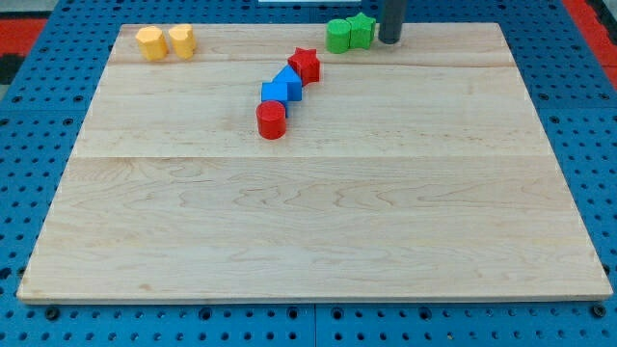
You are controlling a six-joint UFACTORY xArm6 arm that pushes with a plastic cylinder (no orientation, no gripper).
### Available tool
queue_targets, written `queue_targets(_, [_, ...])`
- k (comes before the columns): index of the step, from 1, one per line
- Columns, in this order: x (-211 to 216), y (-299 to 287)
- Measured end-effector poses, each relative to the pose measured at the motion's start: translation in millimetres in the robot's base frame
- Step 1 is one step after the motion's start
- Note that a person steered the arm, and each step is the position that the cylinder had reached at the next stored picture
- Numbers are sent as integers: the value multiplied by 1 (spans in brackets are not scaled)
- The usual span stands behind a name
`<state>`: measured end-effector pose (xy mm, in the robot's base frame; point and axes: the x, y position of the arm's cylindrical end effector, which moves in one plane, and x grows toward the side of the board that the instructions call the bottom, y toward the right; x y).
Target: Move green blocks to the top center of the board
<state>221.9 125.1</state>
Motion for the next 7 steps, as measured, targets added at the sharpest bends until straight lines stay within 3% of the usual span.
queue_targets(1, [-17,31])
queue_targets(3, [-31,28])
queue_targets(5, [-29,-30])
queue_targets(6, [-18,-57])
queue_targets(7, [23,-57])
